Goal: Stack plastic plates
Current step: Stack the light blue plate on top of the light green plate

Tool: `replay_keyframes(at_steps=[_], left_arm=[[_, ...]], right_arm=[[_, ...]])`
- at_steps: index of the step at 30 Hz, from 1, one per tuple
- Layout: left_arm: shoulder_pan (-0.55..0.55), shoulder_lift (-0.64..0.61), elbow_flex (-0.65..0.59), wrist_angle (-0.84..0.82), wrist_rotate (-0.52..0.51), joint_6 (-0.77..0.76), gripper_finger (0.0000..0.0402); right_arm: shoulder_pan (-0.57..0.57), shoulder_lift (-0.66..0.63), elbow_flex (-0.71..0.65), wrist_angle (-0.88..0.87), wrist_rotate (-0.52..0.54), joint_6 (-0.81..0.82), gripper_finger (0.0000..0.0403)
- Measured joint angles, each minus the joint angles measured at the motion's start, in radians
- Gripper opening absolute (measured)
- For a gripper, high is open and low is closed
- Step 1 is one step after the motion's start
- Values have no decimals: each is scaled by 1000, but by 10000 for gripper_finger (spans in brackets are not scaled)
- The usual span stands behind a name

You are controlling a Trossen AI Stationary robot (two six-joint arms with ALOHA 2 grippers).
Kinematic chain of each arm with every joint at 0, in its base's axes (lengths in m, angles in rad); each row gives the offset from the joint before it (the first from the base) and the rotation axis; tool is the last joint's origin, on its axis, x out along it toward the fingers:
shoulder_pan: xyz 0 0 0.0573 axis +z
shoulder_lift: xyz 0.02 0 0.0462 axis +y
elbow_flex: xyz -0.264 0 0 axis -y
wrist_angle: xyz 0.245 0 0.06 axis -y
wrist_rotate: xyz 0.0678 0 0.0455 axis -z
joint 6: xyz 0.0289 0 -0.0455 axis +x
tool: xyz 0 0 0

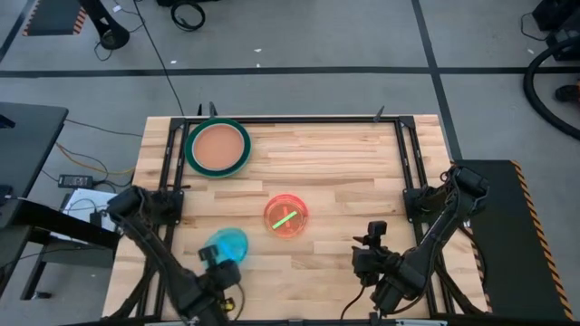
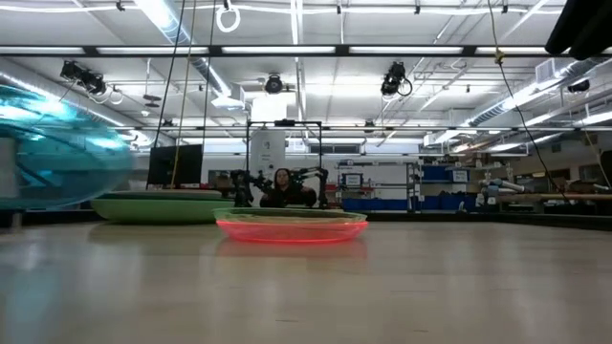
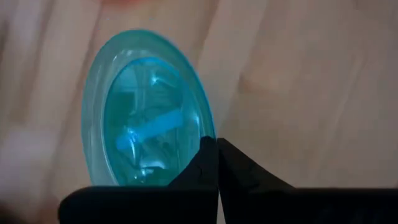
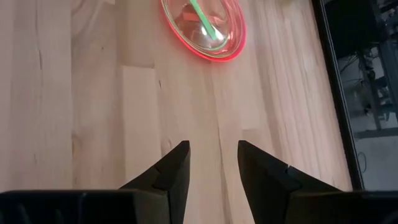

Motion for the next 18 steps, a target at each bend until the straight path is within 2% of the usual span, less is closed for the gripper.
replay_keyframes(at_steps=[4, 12, 18], left_arm=[[71, -1, 0, 45, -33, 231, 1], [251, -17, 0, 186, -213, 685, 1], [383, 24, -62, 525, -181, 1070, 1]], right_arm=[[1, 0, 0, 18, -14, 5, 144], [4, 0, 0, 20, -39, 31, 144], [31, 0, -1, 30, -53, 78, 144]])
